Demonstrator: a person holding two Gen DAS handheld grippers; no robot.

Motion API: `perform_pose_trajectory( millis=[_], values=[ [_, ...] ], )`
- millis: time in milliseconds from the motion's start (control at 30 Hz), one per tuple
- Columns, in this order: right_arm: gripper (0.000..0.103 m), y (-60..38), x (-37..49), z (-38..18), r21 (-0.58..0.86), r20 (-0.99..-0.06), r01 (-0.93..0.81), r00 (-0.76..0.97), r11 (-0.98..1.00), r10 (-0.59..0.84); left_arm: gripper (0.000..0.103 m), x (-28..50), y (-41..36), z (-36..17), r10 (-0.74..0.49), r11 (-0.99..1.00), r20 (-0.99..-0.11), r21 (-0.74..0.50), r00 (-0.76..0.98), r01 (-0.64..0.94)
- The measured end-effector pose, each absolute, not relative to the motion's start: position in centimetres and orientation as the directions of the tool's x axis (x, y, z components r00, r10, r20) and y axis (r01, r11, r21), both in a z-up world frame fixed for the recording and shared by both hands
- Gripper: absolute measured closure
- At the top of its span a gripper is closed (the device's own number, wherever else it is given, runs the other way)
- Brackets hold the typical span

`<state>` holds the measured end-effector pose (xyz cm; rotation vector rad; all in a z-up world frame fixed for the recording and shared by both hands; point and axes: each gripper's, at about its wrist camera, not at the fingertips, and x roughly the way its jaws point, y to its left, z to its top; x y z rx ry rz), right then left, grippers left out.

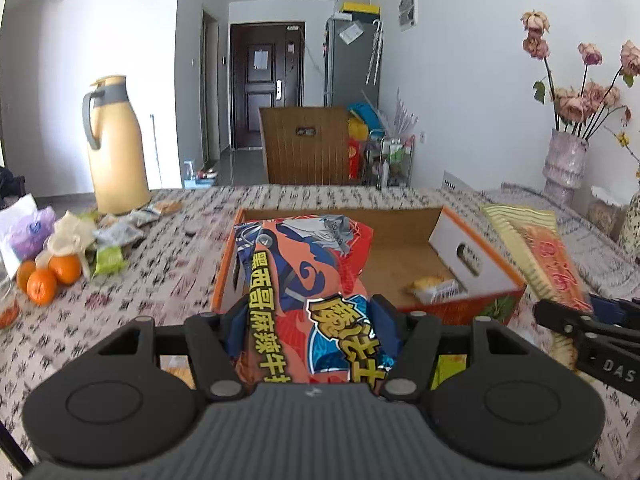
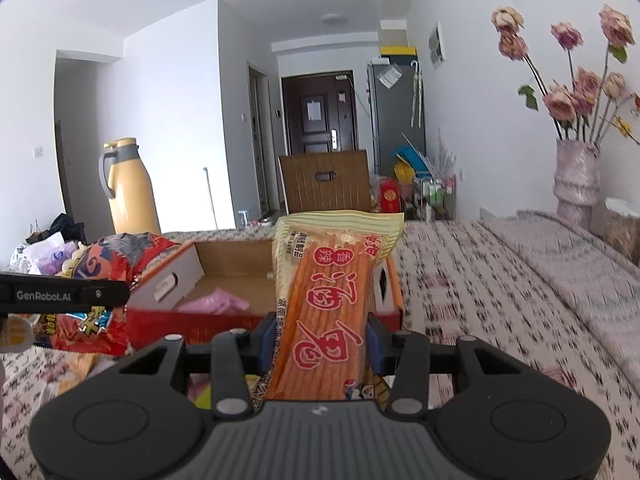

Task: Organize snacks
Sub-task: 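Carry the chip bag and stick-snack packet into the box and release both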

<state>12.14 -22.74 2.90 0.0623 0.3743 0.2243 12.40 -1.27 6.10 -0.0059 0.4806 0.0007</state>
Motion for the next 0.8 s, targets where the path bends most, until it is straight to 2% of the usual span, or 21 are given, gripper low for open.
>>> perform_pose_trajectory(
  millis=[433,800],
  values=[
    [0.060,-20.7,18.8,4.9,0.068,-0.316,-0.230,0.918,0.971,0.240,0.040,17.7,-2.5,7.7,-0.001,1.000,-0.421,0.010,0.907,0.006],
    [0.060,-19.9,25.8,3.5,0.083,-0.364,-0.199,0.906,0.976,0.216,0.040,23.3,-2.0,6.2,0.035,0.999,-0.450,0.008,0.892,-0.035]
  ],
)
